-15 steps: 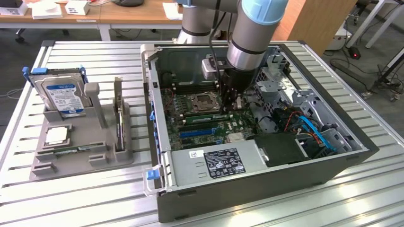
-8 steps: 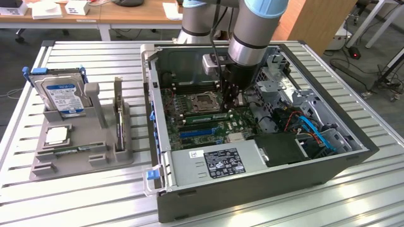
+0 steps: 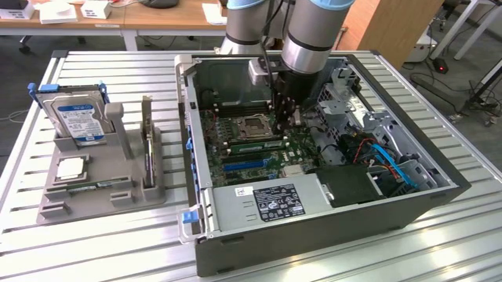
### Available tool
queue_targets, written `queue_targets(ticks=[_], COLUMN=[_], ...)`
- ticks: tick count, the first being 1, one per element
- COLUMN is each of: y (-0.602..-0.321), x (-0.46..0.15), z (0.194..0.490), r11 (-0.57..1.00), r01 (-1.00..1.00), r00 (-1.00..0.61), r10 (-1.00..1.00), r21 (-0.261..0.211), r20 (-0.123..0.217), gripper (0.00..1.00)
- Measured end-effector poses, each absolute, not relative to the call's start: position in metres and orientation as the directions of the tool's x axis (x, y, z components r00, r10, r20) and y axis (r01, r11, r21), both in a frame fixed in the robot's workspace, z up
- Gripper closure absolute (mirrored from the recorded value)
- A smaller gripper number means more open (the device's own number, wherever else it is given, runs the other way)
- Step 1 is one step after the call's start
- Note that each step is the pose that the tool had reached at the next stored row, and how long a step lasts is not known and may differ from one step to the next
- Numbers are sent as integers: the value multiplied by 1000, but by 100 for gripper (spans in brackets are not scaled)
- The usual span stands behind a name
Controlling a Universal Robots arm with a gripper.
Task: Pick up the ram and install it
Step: 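Press down the ram until it locks into place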
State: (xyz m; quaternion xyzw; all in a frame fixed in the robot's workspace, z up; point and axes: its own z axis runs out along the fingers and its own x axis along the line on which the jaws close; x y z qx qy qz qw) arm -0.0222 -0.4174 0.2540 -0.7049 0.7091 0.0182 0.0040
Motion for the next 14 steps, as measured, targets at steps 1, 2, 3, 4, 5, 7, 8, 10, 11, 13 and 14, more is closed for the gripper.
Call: queue_targets(ticks=[1,2,3,4,5,7,8,10,11,13,14], y=[-417,-417,-417,-417,-417,-417,-417,-417,-417,-417,-417], x=[-25,-28,-30,-33,-35,-38,-40,-42,-42,-42,-42], z=[254,254,254,254,254,254,254,254,254,254,254], r11=[6,6,6,6,6,6,6,6,6,6,6], r01=[-1000,-1000,-1000,-1000,-1000,-1000,-1000,-1000,-1000,-1000,-1000], r00=[-6,-6,-6,-6,-6,-6,-6,-6,-6,-6,-6], r10=[-999,-999,-999,-999,-999,-999,-999,-999,-999,-999,-999], r21=[20,19,19,19,19,19,19,19,19,19,19], r20=[-31,-31,-31,-31,-31,-31,-31,-31,-31,-31,-31], gripper=[91,91,91,91,91,91,91,91,91,91,91])
